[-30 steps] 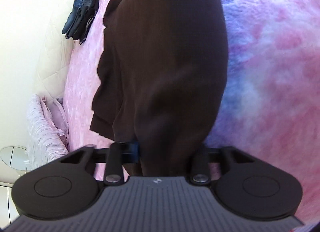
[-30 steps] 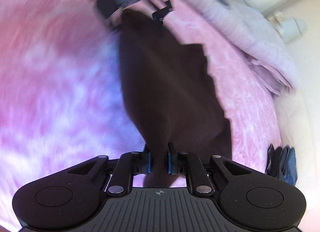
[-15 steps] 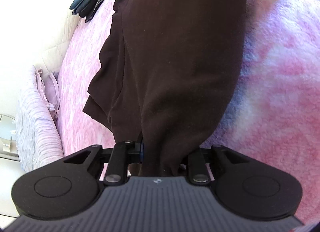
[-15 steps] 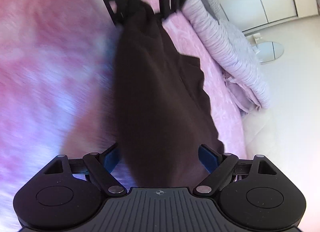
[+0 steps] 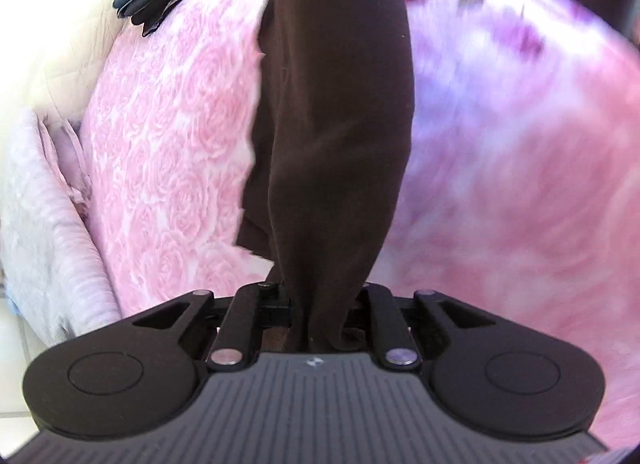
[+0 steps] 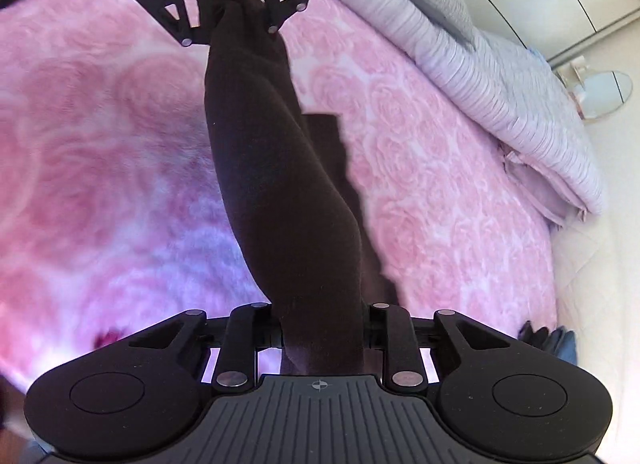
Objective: Fold clothes
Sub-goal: 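Lift the folded sweater with both grippers and carry it toward the jeans stack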
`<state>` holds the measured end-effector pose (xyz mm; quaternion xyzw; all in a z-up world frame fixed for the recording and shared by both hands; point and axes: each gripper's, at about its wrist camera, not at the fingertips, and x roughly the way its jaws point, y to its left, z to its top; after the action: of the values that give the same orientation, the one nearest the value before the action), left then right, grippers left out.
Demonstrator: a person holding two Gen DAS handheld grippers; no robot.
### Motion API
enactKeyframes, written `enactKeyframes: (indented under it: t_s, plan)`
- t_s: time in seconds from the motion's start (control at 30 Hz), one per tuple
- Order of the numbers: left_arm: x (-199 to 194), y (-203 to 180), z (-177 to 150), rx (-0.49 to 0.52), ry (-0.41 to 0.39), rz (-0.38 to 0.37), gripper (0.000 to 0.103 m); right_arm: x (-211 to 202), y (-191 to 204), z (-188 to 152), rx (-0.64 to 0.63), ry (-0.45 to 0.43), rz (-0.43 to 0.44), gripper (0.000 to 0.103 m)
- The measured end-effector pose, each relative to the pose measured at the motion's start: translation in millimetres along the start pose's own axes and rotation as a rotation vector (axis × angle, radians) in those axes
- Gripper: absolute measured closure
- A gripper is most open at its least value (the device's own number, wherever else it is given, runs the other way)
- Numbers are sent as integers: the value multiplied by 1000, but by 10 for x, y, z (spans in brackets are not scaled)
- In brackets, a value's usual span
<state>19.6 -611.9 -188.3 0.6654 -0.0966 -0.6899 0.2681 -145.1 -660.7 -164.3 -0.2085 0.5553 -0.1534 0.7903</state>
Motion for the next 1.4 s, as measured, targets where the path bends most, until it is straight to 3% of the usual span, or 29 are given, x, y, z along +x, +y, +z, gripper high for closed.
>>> enactKeyframes:
  t_s: [0.1, 0.3, 0.47, 0.6, 0.93, 1.13, 1.4]
  plan:
    - [-366, 80, 252, -55, -8, -71, 92, -445, -154, -123, 5, -3, 53, 79]
    - [-890, 173, 835, -81, -5, -103, 92, -1146, -463, -495, 33, -11, 154, 79]
    - [-1180, 224, 1349, -81, -7, -93, 92, -1599, -701, -873, 38, -21, 152, 79]
    - [-1321, 281, 1782, -54, -21, -65, 92, -1910, -874, -1199, 60, -29, 100, 79]
    - [-1418, 473, 2624, 22, -78, -2, 92, -2281, -1358, -1876, 111, -12, -17, 79]
    - [-1297, 609, 2912, 61, -98, -11, 92, -2310, -1582, -2115, 140, 5, -27, 79]
    - [-836, 1082, 3134, 84, -136, -46, 92, -2000, -2037, -2309, 158, 52, 6, 79]
